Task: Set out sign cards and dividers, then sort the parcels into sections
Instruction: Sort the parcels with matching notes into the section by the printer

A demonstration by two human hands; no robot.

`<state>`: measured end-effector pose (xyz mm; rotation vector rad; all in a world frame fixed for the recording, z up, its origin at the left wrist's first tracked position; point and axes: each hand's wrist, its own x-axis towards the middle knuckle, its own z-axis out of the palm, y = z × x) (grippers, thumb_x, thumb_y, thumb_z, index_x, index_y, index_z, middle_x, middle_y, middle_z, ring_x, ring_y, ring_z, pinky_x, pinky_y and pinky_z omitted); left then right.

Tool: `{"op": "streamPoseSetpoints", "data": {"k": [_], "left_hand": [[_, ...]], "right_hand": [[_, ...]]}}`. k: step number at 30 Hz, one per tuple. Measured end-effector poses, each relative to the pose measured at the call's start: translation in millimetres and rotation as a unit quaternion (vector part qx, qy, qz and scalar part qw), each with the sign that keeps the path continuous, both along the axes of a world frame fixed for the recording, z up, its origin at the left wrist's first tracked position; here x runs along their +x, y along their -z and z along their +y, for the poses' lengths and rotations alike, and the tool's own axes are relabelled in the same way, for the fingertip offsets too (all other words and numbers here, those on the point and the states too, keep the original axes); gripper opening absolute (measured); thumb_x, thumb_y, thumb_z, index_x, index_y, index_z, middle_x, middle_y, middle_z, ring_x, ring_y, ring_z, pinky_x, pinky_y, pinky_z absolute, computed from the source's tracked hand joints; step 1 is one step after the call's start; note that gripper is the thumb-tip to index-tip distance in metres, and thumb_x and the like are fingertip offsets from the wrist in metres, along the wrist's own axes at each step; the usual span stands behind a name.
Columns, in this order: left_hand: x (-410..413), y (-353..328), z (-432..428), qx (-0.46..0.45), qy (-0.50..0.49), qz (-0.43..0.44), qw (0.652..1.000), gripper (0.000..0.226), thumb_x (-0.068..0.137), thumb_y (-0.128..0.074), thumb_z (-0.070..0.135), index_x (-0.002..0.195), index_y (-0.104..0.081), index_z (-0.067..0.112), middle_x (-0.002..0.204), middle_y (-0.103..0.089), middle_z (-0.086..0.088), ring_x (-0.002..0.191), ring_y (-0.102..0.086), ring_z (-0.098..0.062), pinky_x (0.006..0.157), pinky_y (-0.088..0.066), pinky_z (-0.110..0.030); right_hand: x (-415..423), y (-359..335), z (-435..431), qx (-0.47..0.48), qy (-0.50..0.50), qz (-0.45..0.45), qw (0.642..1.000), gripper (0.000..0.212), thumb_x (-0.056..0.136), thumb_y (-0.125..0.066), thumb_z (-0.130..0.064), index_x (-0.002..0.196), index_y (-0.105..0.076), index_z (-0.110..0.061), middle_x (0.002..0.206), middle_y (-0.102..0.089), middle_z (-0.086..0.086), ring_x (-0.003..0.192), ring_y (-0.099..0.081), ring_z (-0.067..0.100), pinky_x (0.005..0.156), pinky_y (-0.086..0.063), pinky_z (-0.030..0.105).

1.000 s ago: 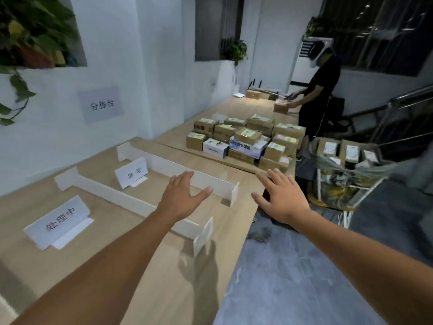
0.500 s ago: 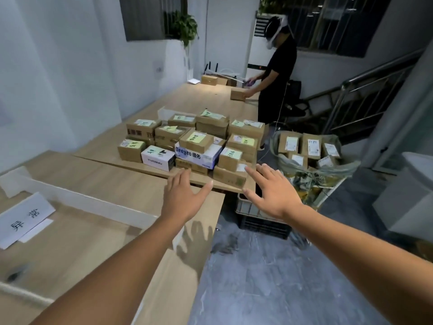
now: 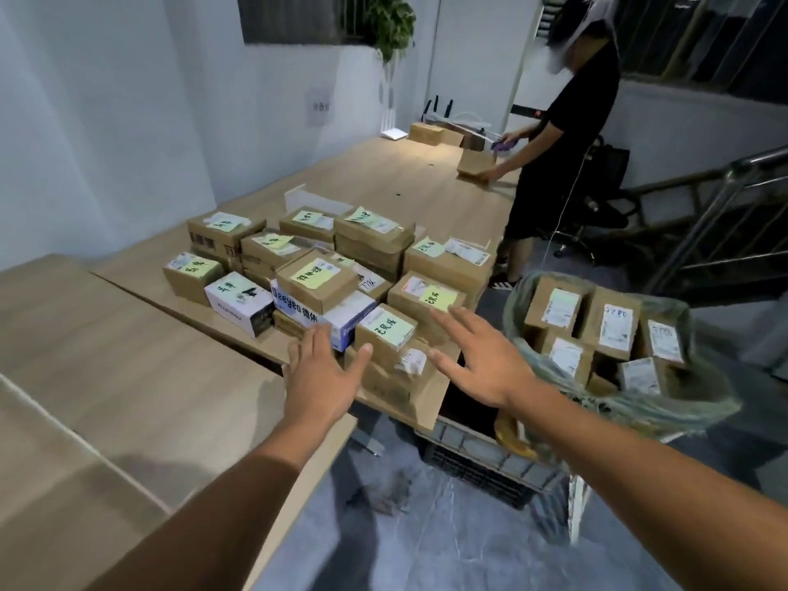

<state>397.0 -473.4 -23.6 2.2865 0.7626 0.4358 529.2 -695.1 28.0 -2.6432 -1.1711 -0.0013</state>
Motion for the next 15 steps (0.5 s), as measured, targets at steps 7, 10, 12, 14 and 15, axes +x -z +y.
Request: {"op": "streamPoseSetpoints", "data": {"k": [7, 10, 12, 14, 15], "left_hand": [[106, 48, 16, -0.092, -0.054, -0.042, 0.993, 0.103, 0.079, -0.039, 0.089, 0.159, -0.026, 0.025, 0.168, -0.024, 0.001, 0.155, -0.015, -0.027, 0.121, -0.029, -0.056], [140, 66, 22, -0.100, -0.070, -0.040, 0.992, 0.092, 0.083, -0.041, 0.086, 0.155, -0.035, 0.029, 0.162, -0.033, 0.003, 0.150, -0.027, -0.022, 0.118, -0.037, -0.052], [158, 72, 22, -0.096, -0.081, -0.010, 0.992, 0.090, 0.087, -0.044, 0.082, 0.157, -0.029, 0.029, 0.166, -0.024, 0.003, 0.154, -0.019, -0.022, 0.122, -0.029, -0.051], [171, 76, 21, -0.094, -0.098, 0.011, 0.991, 0.090, 0.088, -0.049, 0.077, 0.159, -0.025, 0.026, 0.168, -0.020, 0.000, 0.155, -0.015, -0.022, 0.124, -0.026, -0.051], [175, 77, 19, -0.093, -0.105, 0.013, 0.990, 0.090, 0.088, -0.052, 0.074, 0.159, -0.025, 0.024, 0.168, -0.019, 0.000, 0.155, -0.014, -0.021, 0.124, -0.025, -0.051]], "right_hand": [[118, 57, 64, 0.077, -0.077, 0.141, 0.984, 0.069, 0.096, -0.034, -0.073, 0.158, -0.021, -0.046, 0.165, -0.026, -0.011, 0.151, -0.021, 0.009, 0.122, -0.024, 0.040], [150, 79, 85, 0.061, -0.127, 0.171, 0.975, 0.066, 0.101, -0.043, -0.061, 0.160, -0.023, -0.040, 0.166, -0.026, -0.008, 0.153, -0.018, 0.008, 0.124, -0.023, 0.043], [170, 87, 92, 0.034, -0.176, 0.177, 0.968, 0.068, 0.101, -0.047, -0.057, 0.160, -0.018, -0.041, 0.166, -0.022, -0.010, 0.153, -0.013, 0.003, 0.124, -0.021, 0.038], [190, 93, 97, 0.009, -0.216, 0.188, 0.958, 0.070, 0.101, -0.050, -0.055, 0.161, -0.015, -0.041, 0.166, -0.015, -0.018, 0.152, -0.006, -0.003, 0.125, -0.017, 0.033], [198, 95, 99, 0.000, -0.227, 0.194, 0.954, 0.071, 0.101, -0.050, -0.055, 0.161, -0.013, -0.043, 0.165, -0.012, -0.021, 0.152, -0.003, -0.004, 0.124, -0.015, 0.032]]}}
